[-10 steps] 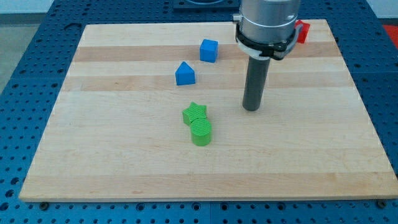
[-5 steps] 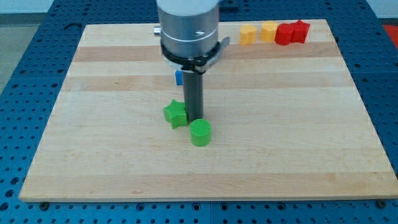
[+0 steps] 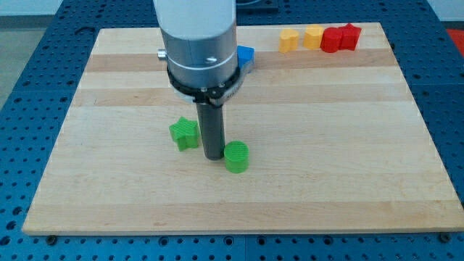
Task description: Push green star towards blue triangle
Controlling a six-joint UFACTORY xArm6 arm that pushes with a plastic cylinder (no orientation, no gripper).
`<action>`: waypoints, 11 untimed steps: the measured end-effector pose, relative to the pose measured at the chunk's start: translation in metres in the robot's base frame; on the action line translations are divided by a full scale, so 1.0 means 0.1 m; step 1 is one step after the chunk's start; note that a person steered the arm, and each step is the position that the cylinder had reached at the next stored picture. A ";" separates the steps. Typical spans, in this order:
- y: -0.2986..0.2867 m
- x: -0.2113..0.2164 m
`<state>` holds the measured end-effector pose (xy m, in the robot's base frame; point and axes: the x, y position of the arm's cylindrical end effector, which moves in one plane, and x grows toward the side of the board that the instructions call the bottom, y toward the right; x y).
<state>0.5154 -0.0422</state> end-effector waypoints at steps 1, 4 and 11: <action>-0.04 0.15; -0.54 0.08; -0.54 -0.28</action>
